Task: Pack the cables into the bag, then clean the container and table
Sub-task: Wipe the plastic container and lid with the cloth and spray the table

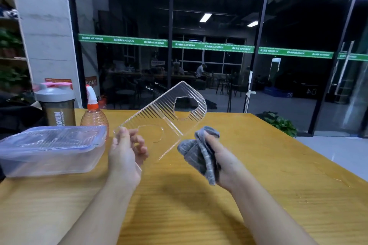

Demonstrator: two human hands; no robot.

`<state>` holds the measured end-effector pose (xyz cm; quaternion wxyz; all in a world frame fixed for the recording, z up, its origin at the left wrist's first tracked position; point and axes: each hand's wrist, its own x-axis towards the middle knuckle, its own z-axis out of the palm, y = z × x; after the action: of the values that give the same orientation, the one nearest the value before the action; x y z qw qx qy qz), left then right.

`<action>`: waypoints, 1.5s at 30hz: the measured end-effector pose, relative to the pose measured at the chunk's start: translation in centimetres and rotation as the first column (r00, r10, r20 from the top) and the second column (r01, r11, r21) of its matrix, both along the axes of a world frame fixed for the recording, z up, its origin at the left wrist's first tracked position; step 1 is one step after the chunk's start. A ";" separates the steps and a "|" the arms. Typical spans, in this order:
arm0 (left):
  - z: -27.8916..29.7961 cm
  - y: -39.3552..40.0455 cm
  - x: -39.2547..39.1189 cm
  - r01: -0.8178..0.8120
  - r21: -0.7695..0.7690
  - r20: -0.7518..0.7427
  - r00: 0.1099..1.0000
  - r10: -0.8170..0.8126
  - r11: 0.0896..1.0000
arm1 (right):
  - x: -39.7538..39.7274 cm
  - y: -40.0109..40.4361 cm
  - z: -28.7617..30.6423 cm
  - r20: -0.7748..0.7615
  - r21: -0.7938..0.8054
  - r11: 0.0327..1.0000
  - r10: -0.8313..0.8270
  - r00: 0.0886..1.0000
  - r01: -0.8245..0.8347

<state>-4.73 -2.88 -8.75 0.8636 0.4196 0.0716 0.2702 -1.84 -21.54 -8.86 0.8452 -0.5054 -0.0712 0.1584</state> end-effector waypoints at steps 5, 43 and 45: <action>0.3 -0.5 -0.2 0.005 0.005 0.050 0.999 -0.005 1.000 | -0.5 3.5 1.5 0.071 -0.150 0.988 0.040 0.997 -0.029; -0.7 11.7 -5.7 0.199 0.698 -0.404 0.903 0.148 0.688 | 1.6 11.8 0.6 0.035 -0.303 0.951 -0.046 0.998 0.054; -0.6 12.5 -5.3 0.029 0.829 -0.233 0.926 0.297 0.559 | 1.6 11.4 0.8 0.113 -0.340 0.938 -0.035 0.993 0.072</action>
<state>-10.03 9.62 -9.30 0.5193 0.8051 0.1213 0.2598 -0.27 -10.17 -8.08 0.7432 -0.6544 -0.0730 0.1184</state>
